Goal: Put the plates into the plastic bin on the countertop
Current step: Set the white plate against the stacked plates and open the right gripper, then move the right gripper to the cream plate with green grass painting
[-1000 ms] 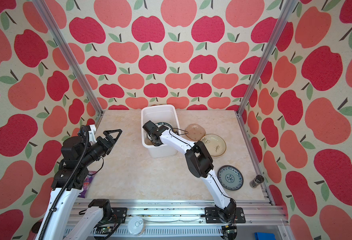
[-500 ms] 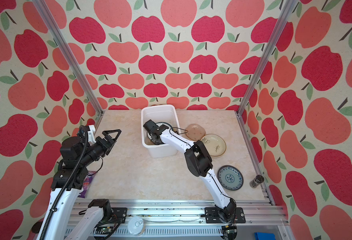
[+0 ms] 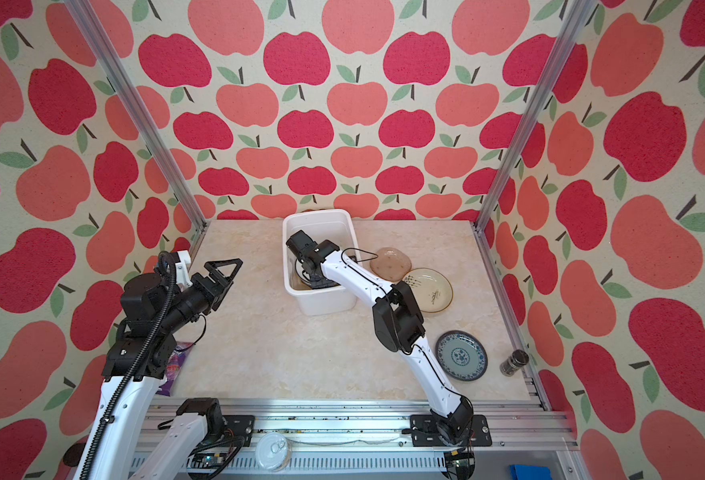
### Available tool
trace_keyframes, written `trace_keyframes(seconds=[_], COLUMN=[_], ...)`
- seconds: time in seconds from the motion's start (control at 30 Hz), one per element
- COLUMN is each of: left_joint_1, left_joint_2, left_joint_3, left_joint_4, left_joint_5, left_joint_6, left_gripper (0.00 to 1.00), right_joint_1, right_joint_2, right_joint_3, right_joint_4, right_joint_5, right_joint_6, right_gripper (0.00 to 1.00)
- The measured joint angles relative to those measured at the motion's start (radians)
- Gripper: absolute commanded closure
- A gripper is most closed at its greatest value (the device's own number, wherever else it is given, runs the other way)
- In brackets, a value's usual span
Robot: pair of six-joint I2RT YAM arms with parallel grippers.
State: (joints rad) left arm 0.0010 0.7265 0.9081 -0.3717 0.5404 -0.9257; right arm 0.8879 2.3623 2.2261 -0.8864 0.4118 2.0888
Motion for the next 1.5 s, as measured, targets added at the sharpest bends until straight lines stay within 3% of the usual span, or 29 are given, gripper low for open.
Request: trace_keyframes(seconds=[0.37,0.67,0.9,1.03,1.2,1.5], left_joint_1=[0.0,0.0,-0.044,-0.151,-0.38,-0.772], left_joint_2=[0.0,0.0,0.035,0.082,0.194,0.489], left_joint_3=[0.011,0.04,0.167,0.252,0.364,0.596], left_joint_4=[-0.016,-0.076,-0.224,-0.287,-0.343,-0.4], left_joint_5=[0.0,0.019,0.017,-0.011,-0.108,-0.288], left_joint_6=[0.0,0.023,0.13,0.208,0.32,0.485], left_gripper=[0.01,0.01,0.01,0.01,0.01,0.01], right_joint_1=[0.002,0.028,0.046,0.023,-0.043,-0.444], right_joint_2=[-0.048,-0.187,-0.431,-0.564,-0.829,-1.222], right_joint_3=[-0.097,-0.093,-0.273,-0.322,-0.467,-0.801], right_joint_4=[0.024,0.101,0.239,0.229,0.162,0.009], right_joint_5=[-0.006,-0.001,-0.115,-0.187,-0.253,-0.503], right_joint_6=[-0.053,-0.391,-0.771,-1.009,-1.194,-1.326], right_gripper=[0.16,0.19,0.2,0.2,0.22,0.21])
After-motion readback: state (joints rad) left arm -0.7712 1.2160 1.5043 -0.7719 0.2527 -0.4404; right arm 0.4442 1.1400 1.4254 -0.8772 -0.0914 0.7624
